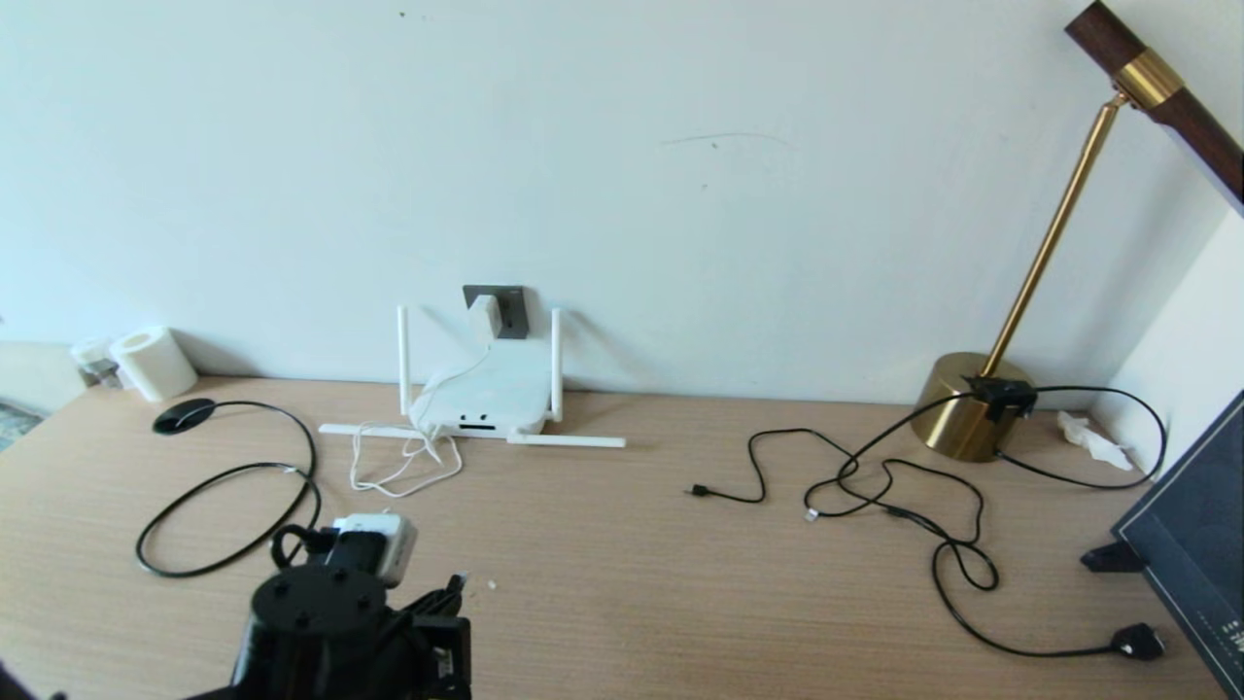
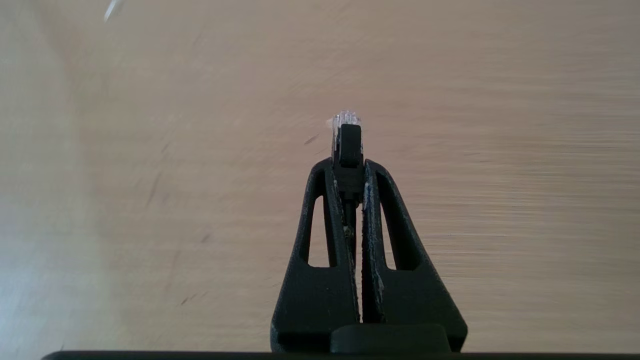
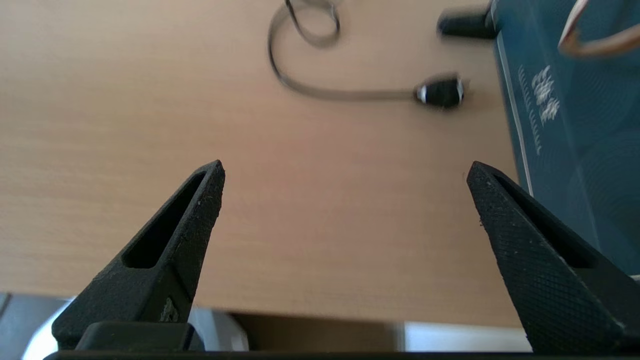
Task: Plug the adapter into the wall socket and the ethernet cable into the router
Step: Align cable and router interface
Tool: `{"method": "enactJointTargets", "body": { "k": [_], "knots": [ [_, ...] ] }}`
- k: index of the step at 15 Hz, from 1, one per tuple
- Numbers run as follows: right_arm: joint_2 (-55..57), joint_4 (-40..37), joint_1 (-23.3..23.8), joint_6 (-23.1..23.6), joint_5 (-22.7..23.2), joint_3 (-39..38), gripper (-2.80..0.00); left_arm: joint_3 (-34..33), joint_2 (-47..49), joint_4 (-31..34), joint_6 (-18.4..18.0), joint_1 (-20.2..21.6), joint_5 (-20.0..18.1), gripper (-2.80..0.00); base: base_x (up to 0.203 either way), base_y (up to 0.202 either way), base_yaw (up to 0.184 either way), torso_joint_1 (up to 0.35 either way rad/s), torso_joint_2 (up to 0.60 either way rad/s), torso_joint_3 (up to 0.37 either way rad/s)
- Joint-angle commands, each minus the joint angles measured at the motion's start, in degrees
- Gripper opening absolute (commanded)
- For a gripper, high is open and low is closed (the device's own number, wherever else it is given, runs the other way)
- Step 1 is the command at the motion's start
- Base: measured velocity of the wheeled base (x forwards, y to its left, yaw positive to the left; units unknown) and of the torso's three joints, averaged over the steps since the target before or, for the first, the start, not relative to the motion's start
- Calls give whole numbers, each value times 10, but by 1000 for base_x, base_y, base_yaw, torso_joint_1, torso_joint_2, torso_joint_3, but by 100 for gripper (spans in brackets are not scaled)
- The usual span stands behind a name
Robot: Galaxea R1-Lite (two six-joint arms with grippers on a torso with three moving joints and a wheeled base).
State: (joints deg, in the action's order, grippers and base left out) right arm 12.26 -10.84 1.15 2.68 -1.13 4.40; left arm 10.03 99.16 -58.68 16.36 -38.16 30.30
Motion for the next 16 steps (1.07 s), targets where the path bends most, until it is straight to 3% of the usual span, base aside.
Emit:
{"method": "enactJointTargets", "body": {
  "k": [1,6,8,11,16],
  "knots": [
    [-69,-3,-4,0,7,1,0,-18,56,-2,11,25,24,-280,0,0,0,0,0,0],
    [-123,-8,-16,15,22,3,0,-2,64,-6,14,45,33,-280,0,0,0,0,0,0],
    [-123,-7,-16,-26,19,3,0,14,67,-7,40,45,34,-280,0,0,0,0,0,0],
    [-123,-7,-16,-41,5,3,0,20,65,-10,46,44,35,-280,0,0,0,0,0,0],
    [-123,-7,-16,-40,4,3,0,5,91,-92,45,45,35,-280,0,0,0,0,0,0]
  ]
}}
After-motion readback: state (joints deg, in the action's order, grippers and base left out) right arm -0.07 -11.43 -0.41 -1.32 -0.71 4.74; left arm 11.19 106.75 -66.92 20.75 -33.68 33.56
